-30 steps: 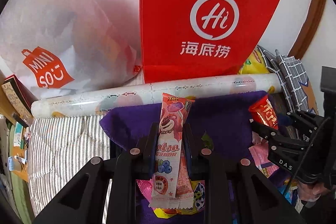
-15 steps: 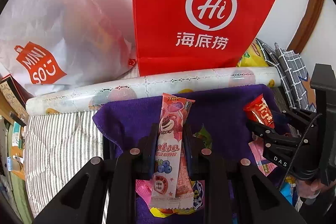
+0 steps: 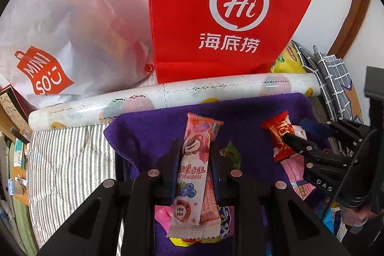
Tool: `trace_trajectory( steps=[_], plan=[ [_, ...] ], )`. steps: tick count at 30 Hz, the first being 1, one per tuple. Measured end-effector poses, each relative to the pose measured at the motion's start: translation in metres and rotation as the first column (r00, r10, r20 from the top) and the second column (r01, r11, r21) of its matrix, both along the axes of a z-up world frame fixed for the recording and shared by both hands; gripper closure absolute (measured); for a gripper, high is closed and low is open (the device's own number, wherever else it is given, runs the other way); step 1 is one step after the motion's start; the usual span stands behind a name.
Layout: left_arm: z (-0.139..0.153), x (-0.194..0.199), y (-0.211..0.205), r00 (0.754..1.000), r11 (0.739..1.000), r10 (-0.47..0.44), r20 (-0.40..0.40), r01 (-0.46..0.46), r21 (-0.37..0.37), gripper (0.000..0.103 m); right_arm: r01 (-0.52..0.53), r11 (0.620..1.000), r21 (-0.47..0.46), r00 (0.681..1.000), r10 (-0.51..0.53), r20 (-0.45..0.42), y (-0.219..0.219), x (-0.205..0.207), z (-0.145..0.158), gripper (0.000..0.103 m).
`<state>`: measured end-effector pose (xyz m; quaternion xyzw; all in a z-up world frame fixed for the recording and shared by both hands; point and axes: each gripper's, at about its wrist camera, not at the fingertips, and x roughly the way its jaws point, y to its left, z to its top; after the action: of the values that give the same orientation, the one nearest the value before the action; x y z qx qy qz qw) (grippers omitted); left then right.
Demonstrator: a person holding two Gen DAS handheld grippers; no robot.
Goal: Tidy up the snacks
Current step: 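Lower both snacks onto the towel and open both tools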
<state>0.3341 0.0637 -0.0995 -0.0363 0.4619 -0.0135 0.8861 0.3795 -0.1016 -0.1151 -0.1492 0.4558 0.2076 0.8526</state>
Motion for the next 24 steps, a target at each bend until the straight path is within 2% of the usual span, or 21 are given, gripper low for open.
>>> trace_trajectory(
  steps=[8, 15, 19, 21, 24],
  plan=[
    [-0.003, 0.001, -0.004, 1.0, 1.0, -0.014, -0.022, 0.014, 0.001, 0.079, 0.035, 0.999, 0.033, 0.999, -0.036, 0.037, -0.013, -0.003, 0.019, 0.062],
    [0.0, -0.002, -0.01, 0.999, 0.999, -0.031, -0.007, 0.032, 0.019, 0.078, 0.038, 0.998, 0.044, 0.998, -0.04, 0.048, -0.011, -0.007, 0.027, 0.06],
    [0.001, -0.004, -0.015, 0.999, 0.999, -0.044, -0.006, 0.045, 0.031, 0.062, 0.036, 0.998, 0.058, 0.997, -0.039, 0.061, -0.013, -0.009, 0.031, 0.058],
    [0.001, -0.005, -0.016, 0.999, 0.998, -0.042, 0.0, 0.042, 0.049, 0.06, 0.041, 0.997, 0.064, 0.997, -0.045, 0.064, -0.014, -0.009, 0.031, 0.058],
    [0.0, -0.005, -0.017, 0.999, 0.997, -0.038, 0.008, 0.037, 0.06, 0.052, 0.057, 0.996, 0.071, 0.996, -0.061, 0.066, -0.017, -0.008, 0.031, 0.058]
  ],
)
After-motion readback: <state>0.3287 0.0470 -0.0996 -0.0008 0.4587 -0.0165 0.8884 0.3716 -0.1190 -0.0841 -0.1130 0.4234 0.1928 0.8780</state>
